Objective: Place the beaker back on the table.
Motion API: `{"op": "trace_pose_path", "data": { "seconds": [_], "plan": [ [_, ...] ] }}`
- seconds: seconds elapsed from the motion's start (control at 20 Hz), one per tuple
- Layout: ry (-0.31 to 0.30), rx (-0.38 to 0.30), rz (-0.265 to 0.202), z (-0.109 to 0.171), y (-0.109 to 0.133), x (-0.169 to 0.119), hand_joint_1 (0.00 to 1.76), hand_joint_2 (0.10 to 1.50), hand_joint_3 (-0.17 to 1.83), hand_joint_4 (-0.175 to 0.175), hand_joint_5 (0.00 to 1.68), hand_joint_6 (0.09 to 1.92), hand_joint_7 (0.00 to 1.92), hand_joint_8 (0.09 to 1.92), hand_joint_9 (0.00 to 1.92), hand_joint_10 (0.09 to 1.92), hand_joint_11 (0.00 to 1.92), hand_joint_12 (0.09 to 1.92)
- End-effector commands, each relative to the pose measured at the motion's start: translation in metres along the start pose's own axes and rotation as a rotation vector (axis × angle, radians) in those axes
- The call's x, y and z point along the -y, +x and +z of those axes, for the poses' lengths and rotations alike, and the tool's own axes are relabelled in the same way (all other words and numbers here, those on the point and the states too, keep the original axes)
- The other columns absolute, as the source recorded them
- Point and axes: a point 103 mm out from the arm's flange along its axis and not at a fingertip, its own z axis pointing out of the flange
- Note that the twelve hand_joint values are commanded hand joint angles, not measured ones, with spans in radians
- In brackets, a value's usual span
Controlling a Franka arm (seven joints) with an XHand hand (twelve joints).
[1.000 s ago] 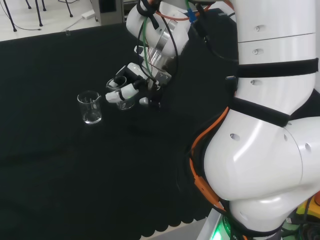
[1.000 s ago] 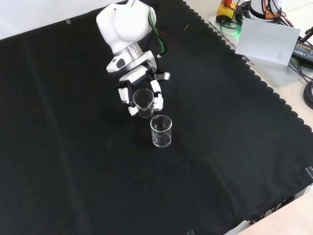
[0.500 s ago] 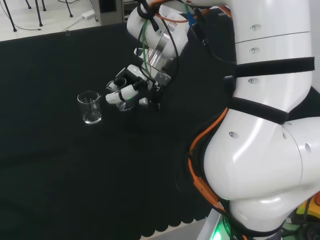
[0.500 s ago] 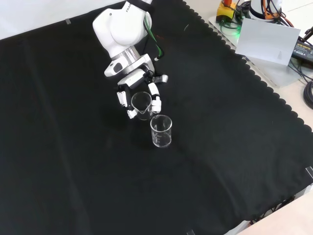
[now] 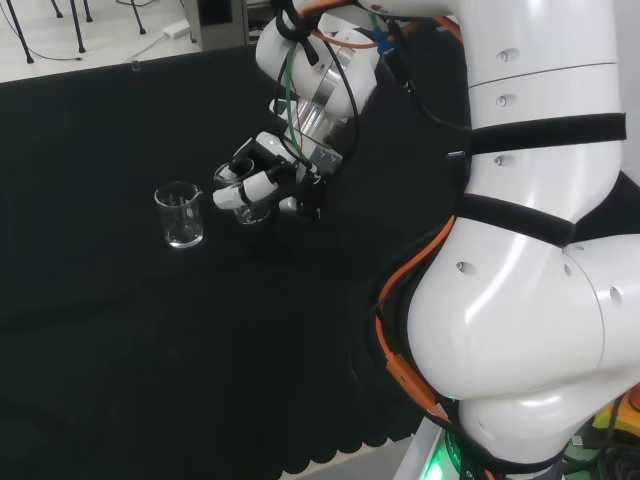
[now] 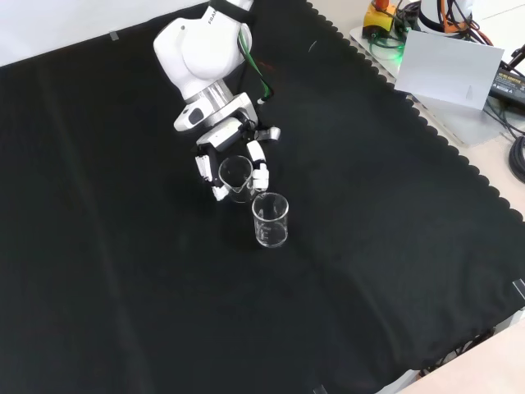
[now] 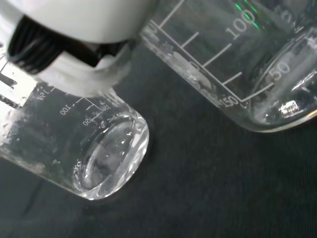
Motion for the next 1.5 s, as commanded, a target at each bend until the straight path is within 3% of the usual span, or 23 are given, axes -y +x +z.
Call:
{"op": "trace_pose_path", "data": {
  "seconds": [0.05, 0.15, 0.3, 0.35, 0.5, 0.6, 0.7, 0.75, 0.85, 0.95, 1.15, 1.5],
  "plan": [
    [0.005, 0.008, 0.018, 0.018, 0.007, 0.000, 1.20, 0.67, 0.55, -0.067, 1.45, 0.29, 1.66, 0.20, 1.51, 0.39, 1.33, 0.80],
    [0.008, -0.002, 0.019, 0.023, 0.010, -0.001, 1.20, 0.67, 0.55, -0.069, 1.45, 0.29, 1.66, 0.20, 1.51, 0.39, 1.33, 0.80],
    [0.022, -0.031, 0.011, 0.009, -0.001, 0.005, 1.19, 0.69, 0.51, -0.063, 1.43, 0.30, 1.65, 0.18, 1.50, 0.38, 1.30, 0.82],
    [0.028, -0.040, 0.010, 0.005, -0.005, 0.007, 1.18, 0.71, 0.48, -0.027, 1.42, 0.32, 1.64, 0.17, 1.49, 0.37, 1.27, 0.83],
    [0.025, -0.031, 0.013, -0.002, -0.012, 0.011, 1.14, 0.79, 0.34, 0.127, 1.35, 0.41, 1.58, 0.16, 1.45, 0.36, 1.10, 0.94],
    [0.015, -0.018, 0.014, -0.005, -0.012, 0.012, 1.12, 0.85, 0.26, 0.164, 1.31, 0.46, 1.55, 0.17, 1.43, 0.37, 1.02, 1.01],
    [0.011, -0.009, 0.018, -0.007, -0.012, 0.012, 1.11, 0.87, 0.22, 0.173, 1.30, 0.48, 1.53, 0.18, 1.41, 0.38, 0.98, 1.03],
    [0.012, -0.013, 0.018, -0.008, -0.012, 0.012, 1.11, 0.88, 0.20, 0.175, 1.29, 0.49, 1.51, 0.19, 1.40, 0.38, 0.95, 1.05],
    [0.013, -0.019, 0.015, -0.010, -0.012, 0.013, 1.08, 0.80, 0.23, 0.049, 1.14, 0.55, 1.44, 0.23, 1.32, 0.41, 0.82, 1.12],
    [0.012, -0.018, 0.014, -0.013, -0.012, 0.014, 1.06, 0.67, 0.42, 0.002, 1.00, 0.66, 1.29, 0.30, 1.18, 0.46, 0.61, 1.21],
    [0.011, -0.011, 0.017, -0.016, -0.013, 0.016, 1.04, 0.53, 0.65, -0.020, 0.80, 0.77, 1.01, 0.47, 0.96, 0.53, 0.35, 1.32],
    [0.024, 0.000, 0.030, -0.019, -0.014, 0.018, 1.01, 0.50, 0.68, -0.035, 0.61, 0.76, 0.81, 0.55, 0.82, 0.56, 0.18, 1.37]
  ]
}}
